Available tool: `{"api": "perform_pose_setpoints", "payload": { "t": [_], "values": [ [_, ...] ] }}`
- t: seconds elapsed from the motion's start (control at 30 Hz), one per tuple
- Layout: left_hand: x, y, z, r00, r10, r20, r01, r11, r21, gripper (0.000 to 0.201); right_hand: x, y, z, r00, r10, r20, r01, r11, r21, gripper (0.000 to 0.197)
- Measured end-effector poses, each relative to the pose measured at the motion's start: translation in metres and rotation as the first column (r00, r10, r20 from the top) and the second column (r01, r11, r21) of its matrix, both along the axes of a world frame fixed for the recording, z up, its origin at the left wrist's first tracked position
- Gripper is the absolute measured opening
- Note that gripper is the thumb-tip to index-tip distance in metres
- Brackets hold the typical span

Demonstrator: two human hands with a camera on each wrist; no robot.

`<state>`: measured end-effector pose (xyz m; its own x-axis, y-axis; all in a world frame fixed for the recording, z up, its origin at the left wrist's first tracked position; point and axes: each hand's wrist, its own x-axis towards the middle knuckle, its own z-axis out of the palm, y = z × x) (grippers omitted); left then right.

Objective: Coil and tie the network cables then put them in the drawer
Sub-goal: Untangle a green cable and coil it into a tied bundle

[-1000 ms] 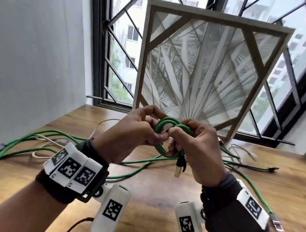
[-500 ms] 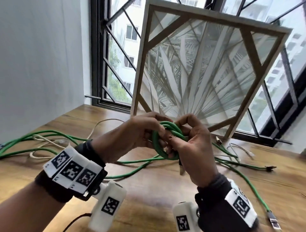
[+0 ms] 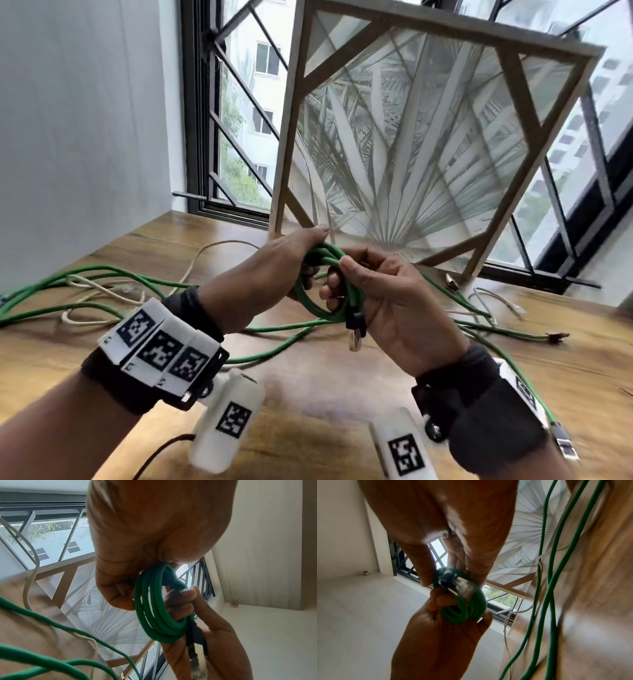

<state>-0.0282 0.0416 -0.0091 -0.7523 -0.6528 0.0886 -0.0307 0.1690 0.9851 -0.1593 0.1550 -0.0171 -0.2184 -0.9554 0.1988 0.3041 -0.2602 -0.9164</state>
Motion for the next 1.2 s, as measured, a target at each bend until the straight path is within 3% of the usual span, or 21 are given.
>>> {"api": "perform_pose_setpoints", "payload": {
  "t": [0.13, 0.23, 0.33, 0.5, 0.73, 0.87, 0.97, 1.03, 1.13, 1.2],
  "values": [
    [-0.001, -0.004, -0.005, 0.999, -0.047, -0.016, 0.045, 0.996, -0.073, 0.055, 0.000, -0.002, -0.002, 0.999, -0.035, -0.002, 0.035, 0.999, 0.026, 0.020],
    [0.001, -0.004, -0.006, 0.996, -0.084, 0.013, 0.084, 0.959, -0.272, 0.071, -0.002, -0.001, 0.000, 0.997, -0.070, 0.010, 0.070, 0.997, 0.045, 0.017],
    [0.003, -0.006, -0.008, 0.999, -0.049, -0.003, 0.042, 0.883, -0.468, 0.053, -0.003, 0.000, 0.001, 0.996, -0.088, -0.014, 0.089, 0.995, 0.054, 0.016],
    [-0.002, -0.007, -0.010, 0.996, -0.080, -0.030, 0.054, 0.863, -0.502, 0.047, -0.003, 0.002, 0.003, 0.994, -0.111, -0.001, 0.111, 0.992, 0.067, 0.028],
    [-0.003, -0.014, -0.018, 0.991, -0.134, 0.024, 0.129, 0.863, -0.489, 0.060, 0.003, 0.000, 0.000, 0.978, -0.192, -0.076, 0.200, 0.971, 0.130, 0.012],
    [-0.005, -0.011, -0.018, 0.985, -0.164, -0.054, 0.124, 0.891, -0.437, 0.052, 0.001, 0.001, 0.004, 0.990, -0.137, -0.037, 0.141, 0.979, 0.145, 0.020],
    [-0.008, -0.010, -0.021, 0.974, -0.188, -0.127, 0.132, 0.926, -0.355, 0.043, 0.001, 0.004, 0.009, 0.983, -0.184, -0.030, 0.186, 0.972, 0.146, 0.026],
    [-0.007, -0.008, -0.021, 0.972, -0.198, -0.123, 0.137, 0.913, -0.385, 0.037, 0.004, 0.006, 0.011, 0.975, -0.216, -0.044, 0.220, 0.967, 0.125, 0.022],
    [-0.005, -0.005, -0.018, 0.973, -0.195, -0.121, 0.131, 0.906, -0.403, 0.033, 0.008, 0.006, 0.013, 0.941, -0.302, -0.155, 0.318, 0.943, 0.097, 0.029],
    [-0.005, -0.001, -0.016, 0.968, -0.207, -0.141, 0.150, 0.930, -0.335, 0.027, 0.007, 0.009, 0.014, 0.880, -0.353, -0.318, 0.395, 0.915, 0.078, 0.036]
  ]
}}
